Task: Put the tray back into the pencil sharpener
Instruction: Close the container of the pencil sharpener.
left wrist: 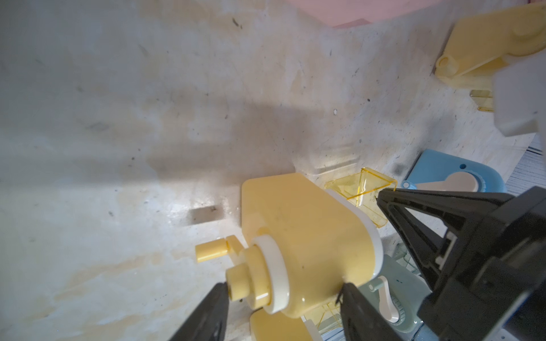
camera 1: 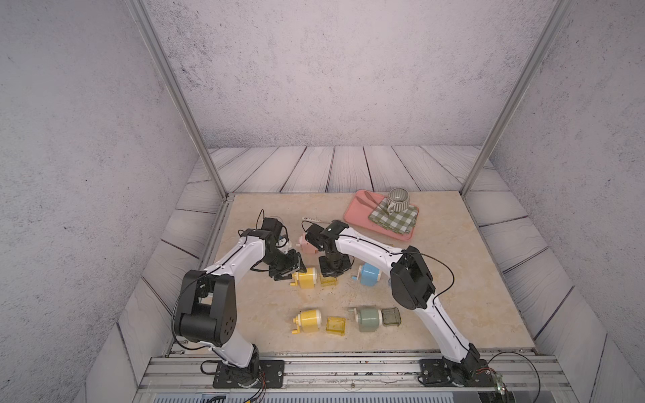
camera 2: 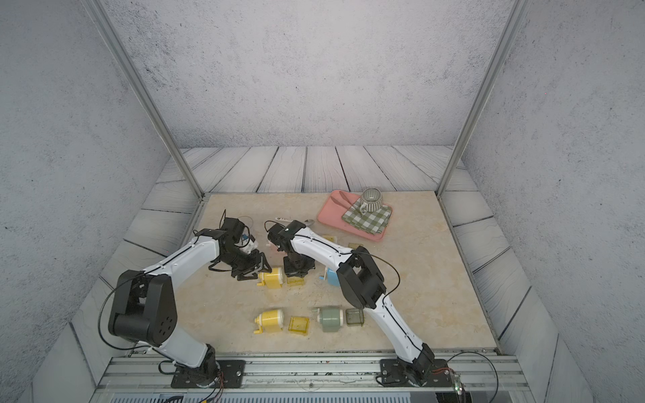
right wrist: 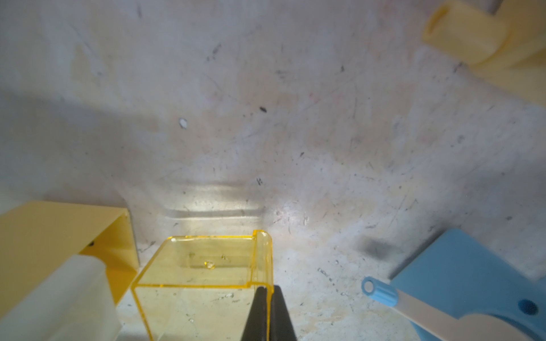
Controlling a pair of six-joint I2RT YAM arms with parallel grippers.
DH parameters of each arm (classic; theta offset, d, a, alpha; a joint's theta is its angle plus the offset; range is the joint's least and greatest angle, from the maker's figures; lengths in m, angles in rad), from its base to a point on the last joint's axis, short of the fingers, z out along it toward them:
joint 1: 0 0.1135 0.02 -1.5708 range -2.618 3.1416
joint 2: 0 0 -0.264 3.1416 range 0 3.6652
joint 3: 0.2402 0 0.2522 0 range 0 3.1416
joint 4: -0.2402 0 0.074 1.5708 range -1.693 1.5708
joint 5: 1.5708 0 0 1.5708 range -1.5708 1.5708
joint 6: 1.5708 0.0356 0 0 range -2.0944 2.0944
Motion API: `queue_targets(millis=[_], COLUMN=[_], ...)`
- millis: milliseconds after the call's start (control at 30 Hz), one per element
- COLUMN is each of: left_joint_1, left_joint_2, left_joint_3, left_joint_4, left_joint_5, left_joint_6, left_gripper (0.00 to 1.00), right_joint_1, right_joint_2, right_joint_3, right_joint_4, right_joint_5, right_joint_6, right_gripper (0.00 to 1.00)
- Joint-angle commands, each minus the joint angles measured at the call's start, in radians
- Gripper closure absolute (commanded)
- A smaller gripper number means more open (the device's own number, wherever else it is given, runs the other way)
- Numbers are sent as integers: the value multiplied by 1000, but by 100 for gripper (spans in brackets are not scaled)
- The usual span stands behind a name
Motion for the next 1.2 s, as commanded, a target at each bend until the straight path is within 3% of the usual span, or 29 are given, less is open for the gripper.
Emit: queue_targets(millis=[0,1167], left_joint_1=[7,1], left_joint_2=[9,28], left_joint_3=[17,4], left_joint_4=[-20,-11], left_joint_5=[11,35], left_joint_6=[23,27], left_gripper=[37,38], right_joint_1=[5,8], right_joint_2=[25,145], right_joint_3=[24,213], right_joint_4=[-25,-148], right_joint_5=[-13,-59], right_joint_6=[7,43], right_gripper=[100,100])
